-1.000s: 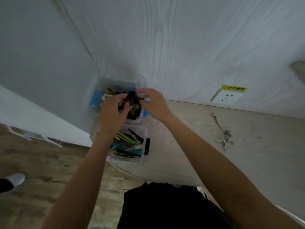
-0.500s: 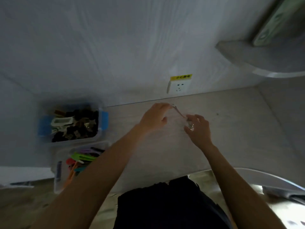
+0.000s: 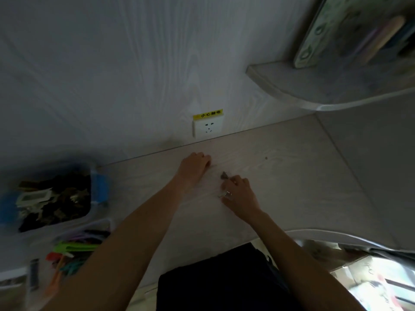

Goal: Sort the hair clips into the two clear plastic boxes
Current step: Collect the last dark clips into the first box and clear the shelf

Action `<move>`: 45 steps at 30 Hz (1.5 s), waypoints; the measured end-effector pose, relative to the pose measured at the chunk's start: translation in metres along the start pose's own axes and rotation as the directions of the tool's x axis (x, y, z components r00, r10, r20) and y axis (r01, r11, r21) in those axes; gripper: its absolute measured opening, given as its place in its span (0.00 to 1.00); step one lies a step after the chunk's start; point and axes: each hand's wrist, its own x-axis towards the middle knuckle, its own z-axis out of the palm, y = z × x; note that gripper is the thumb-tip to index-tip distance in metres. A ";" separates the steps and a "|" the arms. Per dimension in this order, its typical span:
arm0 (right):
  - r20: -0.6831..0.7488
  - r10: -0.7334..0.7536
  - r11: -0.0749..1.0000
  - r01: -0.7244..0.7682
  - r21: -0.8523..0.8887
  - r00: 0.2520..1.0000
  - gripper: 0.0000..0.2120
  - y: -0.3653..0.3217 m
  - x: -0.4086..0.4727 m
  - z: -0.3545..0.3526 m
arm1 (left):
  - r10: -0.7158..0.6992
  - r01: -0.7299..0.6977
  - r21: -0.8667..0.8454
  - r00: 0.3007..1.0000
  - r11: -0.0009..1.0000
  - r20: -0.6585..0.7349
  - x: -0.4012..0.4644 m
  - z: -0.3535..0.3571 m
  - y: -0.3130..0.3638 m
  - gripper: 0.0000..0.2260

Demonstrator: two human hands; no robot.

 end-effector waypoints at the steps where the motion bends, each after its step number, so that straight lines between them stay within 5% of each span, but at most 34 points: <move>1: 0.011 0.020 1.000 -0.020 0.006 1.000 0.20 -0.004 -0.001 0.000 | -0.033 0.033 -0.011 0.999 0.999 0.002 -0.007 0.000 -0.001 0.09; 5: 0.029 0.070 0.989 -0.074 0.127 0.997 0.31 -0.016 -0.002 0.006 | -0.126 0.131 -0.065 0.988 0.989 0.088 -0.038 -0.006 -0.006 0.08; 10: 0.040 0.111 0.925 -0.118 0.362 0.993 0.24 -0.035 -0.001 0.009 | -0.200 0.095 -0.390 0.951 0.916 -0.236 -0.098 -0.042 -0.015 0.05; 15: 0.042 0.095 0.831 -0.103 0.547 0.995 0.19 -0.063 -0.012 0.020 | -0.211 -0.027 -0.492 0.882 0.870 -0.422 -0.187 -0.081 -0.040 0.05; 20: -0.020 0.035 0.748 -0.013 0.663 0.999 0.15 -0.105 -0.026 0.038 | -0.430 0.235 -0.469 0.825 0.851 -0.366 -0.274 -0.086 -0.086 0.06; 25: -0.027 -0.014 0.671 0.029 0.741 1.000 0.07 -0.142 -0.029 0.044 | -0.466 0.349 -0.373 0.835 0.860 -0.294 -0.324 -0.071 -0.116 0.09; 29: -0.017 -0.131 0.676 0.102 0.730 0.991 0.10 -0.177 -0.029 0.036 | -0.479 0.416 -0.262 0.838 0.871 -0.263 -0.338 -0.057 -0.124 0.06; 36: -0.035 -0.412 0.754 0.362 0.548 0.911 0.16 -0.257 -0.023 0.017 | -0.513 0.439 -0.303 0.824 0.846 -0.242 -0.344 -0.047 -0.127 0.07; 41: -0.103 -0.533 0.774 0.532 0.344 0.840 0.19 -0.305 -0.001 0.033 | -0.576 0.477 -0.326 0.718 0.816 -0.391 -0.342 -0.053 -0.127 0.07; 45: -0.007 -0.554 0.808 0.540 0.238 0.833 0.24 -0.320 0.014 0.047 | -0.630 0.487 -0.401 0.629 0.776 -0.456 -0.331 -0.058 -0.130 0.10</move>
